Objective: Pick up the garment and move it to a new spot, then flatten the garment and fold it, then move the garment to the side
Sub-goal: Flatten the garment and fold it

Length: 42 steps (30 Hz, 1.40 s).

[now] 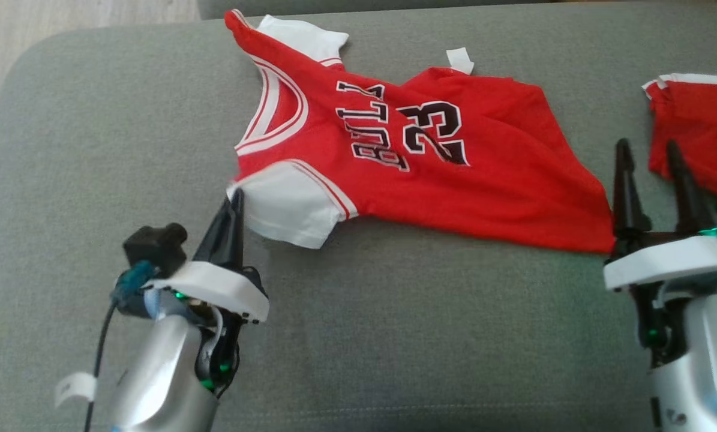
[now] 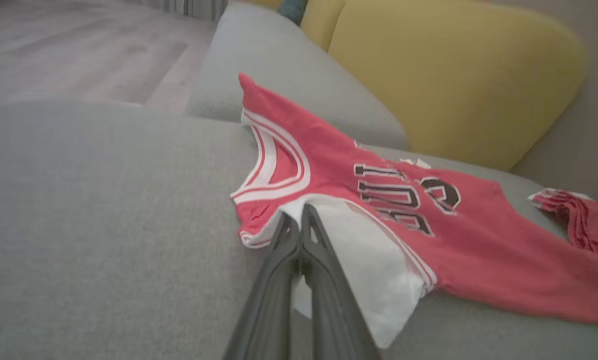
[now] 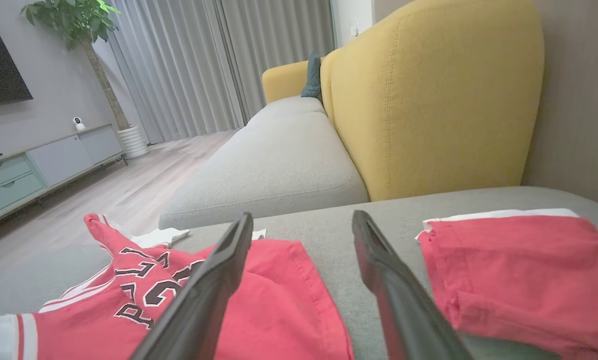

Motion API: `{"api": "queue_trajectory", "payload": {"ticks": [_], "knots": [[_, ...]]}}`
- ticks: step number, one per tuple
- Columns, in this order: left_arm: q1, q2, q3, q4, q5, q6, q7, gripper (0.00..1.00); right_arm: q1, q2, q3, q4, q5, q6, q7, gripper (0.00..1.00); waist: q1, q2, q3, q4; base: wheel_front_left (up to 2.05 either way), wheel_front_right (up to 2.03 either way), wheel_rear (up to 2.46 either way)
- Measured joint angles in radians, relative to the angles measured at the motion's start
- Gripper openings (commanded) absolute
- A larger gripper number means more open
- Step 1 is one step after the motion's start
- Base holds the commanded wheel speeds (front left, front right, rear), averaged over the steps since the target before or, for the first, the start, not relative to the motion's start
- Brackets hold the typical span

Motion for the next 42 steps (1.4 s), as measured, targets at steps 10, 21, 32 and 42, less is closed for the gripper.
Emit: {"api": "queue_trajectory", "payload": {"ticks": [10,21,32,42], "knots": [[0.101,-0.005,0.060,-0.147,0.058,-0.026,0.000,0.00,0.029,0.055,0.055,0.093,0.067,0.000,0.042,1.00,0.0000,0.0000,-0.006,0.028,0.00,0.00,0.00],[0.113,-0.013,0.056,-0.151,0.093,-0.043,0.000,0.00,0.042,0.072,0.020,0.249,0.052,0.000,0.057,1.00,0.0000,0.0000,0.005,0.040,0.00,0.00,0.00],[0.137,-0.016,0.063,-0.150,0.099,-0.051,0.000,0.00,0.047,0.075,-0.044,0.372,0.071,0.000,0.001,1.00,0.0000,0.0000,-0.011,0.009,0.00,0.00,0.00],[0.133,-0.016,0.064,-0.151,0.108,-0.052,0.000,0.00,0.026,0.075,-0.033,0.438,0.105,0.000,-0.002,1.00,0.0000,0.0000,0.016,0.011,0.00,0.00,0.00]]}}
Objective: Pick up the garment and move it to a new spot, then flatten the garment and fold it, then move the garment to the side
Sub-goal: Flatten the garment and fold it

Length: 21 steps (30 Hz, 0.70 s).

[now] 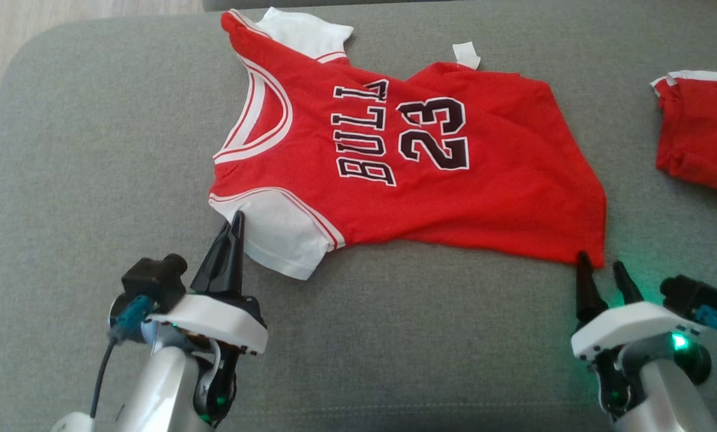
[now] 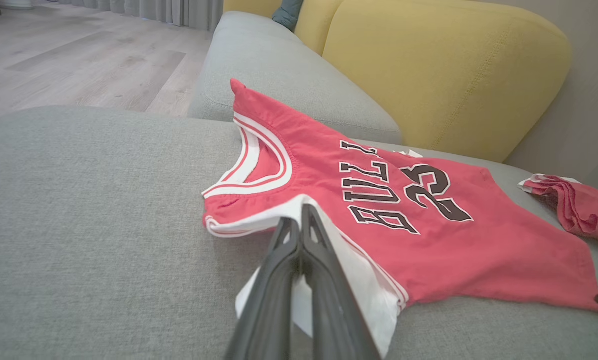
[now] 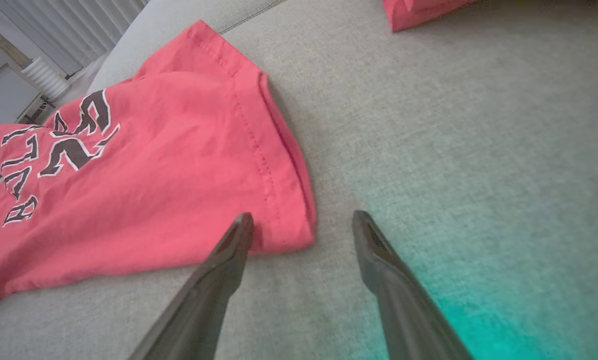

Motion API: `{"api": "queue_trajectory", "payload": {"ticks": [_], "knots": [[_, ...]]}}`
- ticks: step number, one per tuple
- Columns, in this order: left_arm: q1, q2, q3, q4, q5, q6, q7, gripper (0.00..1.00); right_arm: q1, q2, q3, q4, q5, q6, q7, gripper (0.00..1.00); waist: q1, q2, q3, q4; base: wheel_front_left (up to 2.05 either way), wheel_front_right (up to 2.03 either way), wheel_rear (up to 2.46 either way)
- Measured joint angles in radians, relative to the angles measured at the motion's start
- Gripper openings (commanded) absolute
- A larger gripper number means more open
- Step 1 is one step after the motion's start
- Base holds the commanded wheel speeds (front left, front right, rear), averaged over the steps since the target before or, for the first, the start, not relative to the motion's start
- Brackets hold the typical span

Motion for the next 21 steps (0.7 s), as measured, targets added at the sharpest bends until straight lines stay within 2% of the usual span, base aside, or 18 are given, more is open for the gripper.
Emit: {"api": "queue_trajectory", "payload": {"ticks": [5,6,7,14,21], "knots": [[-0.001,0.000,0.001,0.000,0.000,-0.008,0.000,0.00,-0.037,-0.001,0.022,0.020,0.031,0.000,0.001,1.00,0.0000,0.0000,0.008,0.012,0.00,0.00,0.00],[-0.002,-0.001,0.001,-0.001,0.000,-0.008,0.000,0.00,-0.040,-0.002,0.027,0.025,0.039,0.000,0.001,0.44,0.0000,0.0000,0.008,0.015,0.00,0.00,0.00],[-0.002,-0.001,0.001,-0.001,0.000,-0.008,0.000,0.00,-0.044,-0.002,0.033,0.028,0.043,0.000,0.002,0.00,0.0000,0.0000,0.009,0.017,0.00,0.00,0.00],[-0.002,-0.002,0.030,-0.034,0.000,-0.007,0.000,0.00,-0.047,0.000,0.050,0.005,0.044,0.000,0.006,0.00,0.0000,0.0000,-0.007,0.015,0.00,0.00,0.00],[-0.026,-0.005,0.065,-0.147,0.007,-0.017,0.000,0.00,-0.126,-0.021,0.083,-0.229,0.006,0.000,0.034,0.00,0.0000,0.0000,-0.053,-0.008,0.00,0.00,0.00]]}}
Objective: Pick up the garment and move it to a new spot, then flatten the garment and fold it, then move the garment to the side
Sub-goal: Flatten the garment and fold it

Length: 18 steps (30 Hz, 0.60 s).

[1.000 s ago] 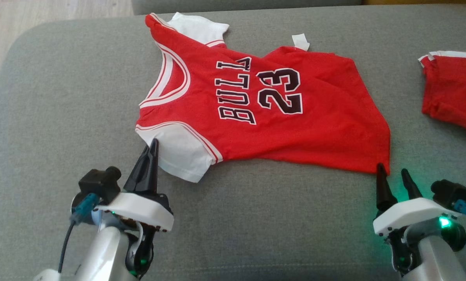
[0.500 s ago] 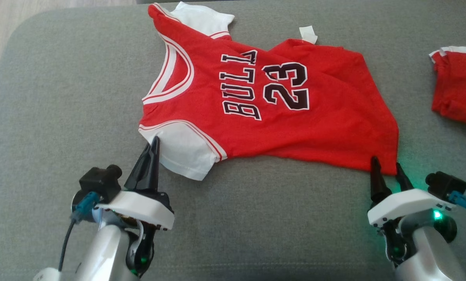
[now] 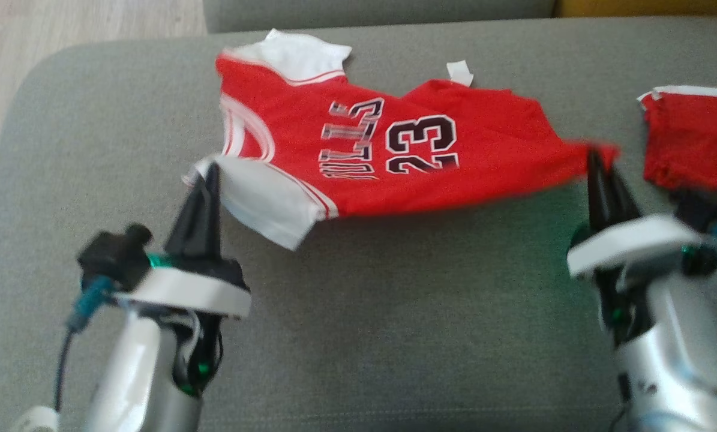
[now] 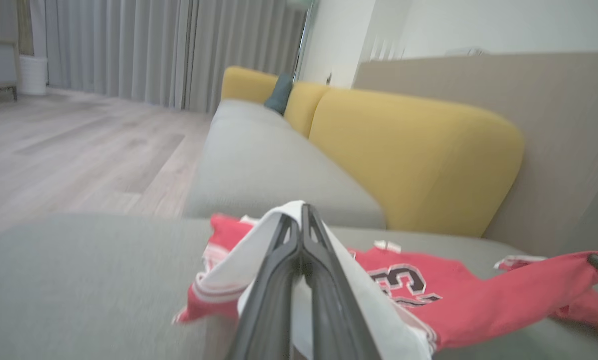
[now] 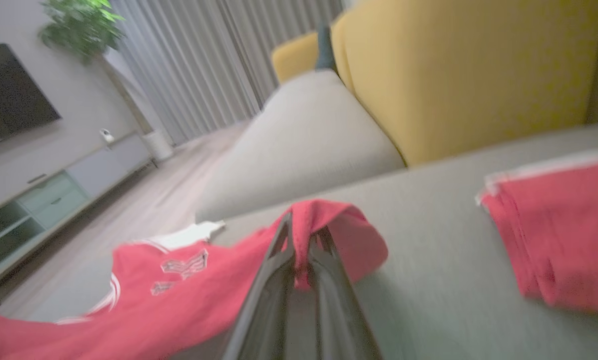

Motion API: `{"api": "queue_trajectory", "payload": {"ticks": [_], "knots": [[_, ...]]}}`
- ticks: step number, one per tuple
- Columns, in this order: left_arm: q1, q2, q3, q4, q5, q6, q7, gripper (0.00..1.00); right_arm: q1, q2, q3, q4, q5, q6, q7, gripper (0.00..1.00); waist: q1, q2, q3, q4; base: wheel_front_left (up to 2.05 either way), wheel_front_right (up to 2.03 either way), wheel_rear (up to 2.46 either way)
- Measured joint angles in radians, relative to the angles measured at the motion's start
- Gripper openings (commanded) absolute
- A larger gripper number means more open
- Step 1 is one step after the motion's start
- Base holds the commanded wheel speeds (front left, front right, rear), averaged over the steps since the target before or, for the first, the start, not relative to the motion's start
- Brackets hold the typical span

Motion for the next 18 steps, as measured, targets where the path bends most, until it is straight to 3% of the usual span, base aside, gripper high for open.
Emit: {"api": "queue_trajectory", "payload": {"ticks": [3,7,18], "knots": [[-0.051,-0.004,0.025,-0.077,-0.109,0.000,0.000,0.00,-0.050,-0.048,0.045,-0.121,0.000,0.000,0.035,0.00,0.0000,0.0000,-0.028,-0.009,0.00,0.00,0.00],[-0.151,-0.002,0.044,-0.183,-0.113,0.007,0.003,0.00,-0.092,-0.100,0.068,-0.248,0.012,0.000,0.074,0.00,0.0000,0.0000,-0.069,-0.019,0.00,0.00,0.00],[-0.295,0.012,0.064,-0.421,-0.117,0.061,0.124,0.00,-0.127,-0.110,0.033,-0.472,0.040,0.000,0.185,0.00,0.0000,0.0000,-0.149,-0.049,0.00,0.00,0.00]]}}
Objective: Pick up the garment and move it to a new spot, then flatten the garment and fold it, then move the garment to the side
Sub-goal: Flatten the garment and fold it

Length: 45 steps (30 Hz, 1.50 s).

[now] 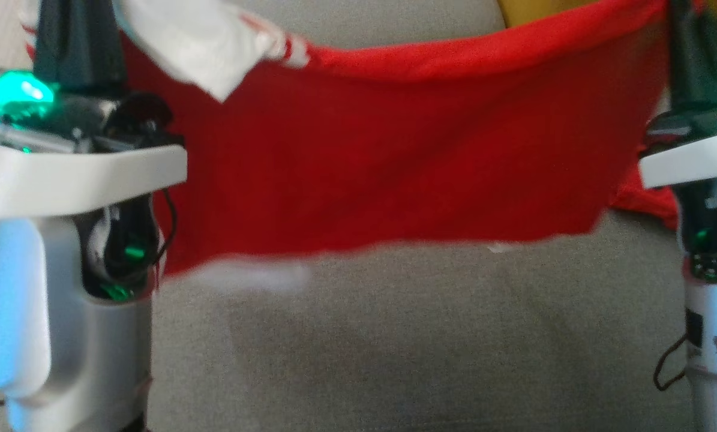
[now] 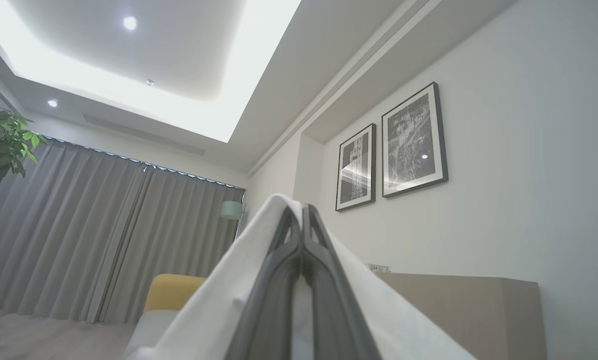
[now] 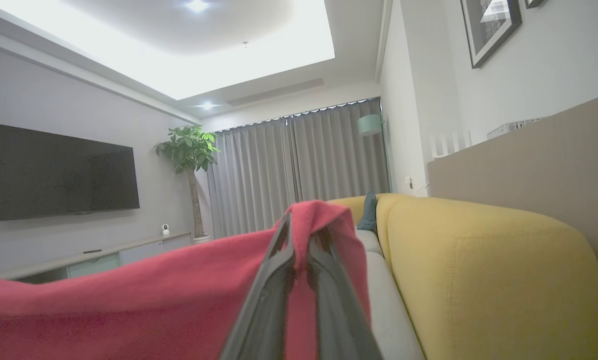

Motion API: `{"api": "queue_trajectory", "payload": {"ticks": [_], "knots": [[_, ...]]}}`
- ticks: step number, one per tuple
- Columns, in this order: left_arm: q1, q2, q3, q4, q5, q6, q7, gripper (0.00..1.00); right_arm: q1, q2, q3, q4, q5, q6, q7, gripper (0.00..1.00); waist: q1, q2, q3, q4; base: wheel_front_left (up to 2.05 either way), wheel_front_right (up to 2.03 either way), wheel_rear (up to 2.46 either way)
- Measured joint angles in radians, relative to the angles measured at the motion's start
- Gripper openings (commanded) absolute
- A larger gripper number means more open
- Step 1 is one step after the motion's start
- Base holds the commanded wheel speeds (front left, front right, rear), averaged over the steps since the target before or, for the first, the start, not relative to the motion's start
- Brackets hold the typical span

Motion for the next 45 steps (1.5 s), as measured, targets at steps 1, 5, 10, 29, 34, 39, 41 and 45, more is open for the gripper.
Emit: {"api": "queue_trajectory", "payload": {"ticks": [1,5,10,29,34,39,41,45], "knots": [[-0.014,0.000,-0.001,-0.012,-0.004,0.003,0.012,0.00,0.000,0.005,-0.016,-0.020,0.000,0.000,0.014,0.00,0.0000,0.0000,-0.002,0.000,0.00,0.00,0.00],[-0.080,0.005,0.000,-0.034,-0.003,0.016,0.046,0.00,0.000,0.024,-0.047,-0.085,-0.009,0.000,0.073,0.00,0.0000,0.0000,0.000,-0.001,0.00,0.00,0.00],[-0.160,0.028,0.000,0.019,0.006,0.018,0.098,0.00,-0.056,0.045,-0.047,-0.098,-0.030,0.000,0.133,0.00,0.0000,0.0000,0.034,-0.006,0.00,0.00,0.00],[-0.911,0.122,0.025,0.720,0.032,-0.070,-0.055,0.00,-0.945,-0.029,0.061,0.594,-0.084,0.000,-0.159,0.00,0.0004,-0.0001,0.427,0.010,0.00,0.00,0.00],[-0.902,0.101,-0.035,0.877,0.040,-0.087,-0.101,0.00,-0.936,-0.030,0.109,0.760,-0.066,0.000,-0.267,0.00,0.0002,-0.0001,0.472,0.051,0.00,0.00,0.00],[-0.793,0.082,-0.103,0.964,0.039,-0.096,-0.124,0.00,-0.840,-0.033,0.173,0.885,-0.037,0.000,-0.323,0.00,0.0002,-0.0001,0.485,0.080,0.00,0.00,0.00],[-0.733,0.077,-0.123,0.986,0.039,-0.096,-0.127,0.00,-0.791,-0.034,0.194,0.926,-0.025,0.000,-0.338,0.00,0.0002,-0.0001,0.481,0.085,0.00,0.00,0.00],[-0.561,0.082,-0.176,0.979,0.039,-0.096,-0.130,0.00,-0.669,-0.048,0.260,1.016,0.006,0.000,-0.351,0.00,0.0000,-0.0001,0.452,0.093,0.00,0.00,0.00]]}}
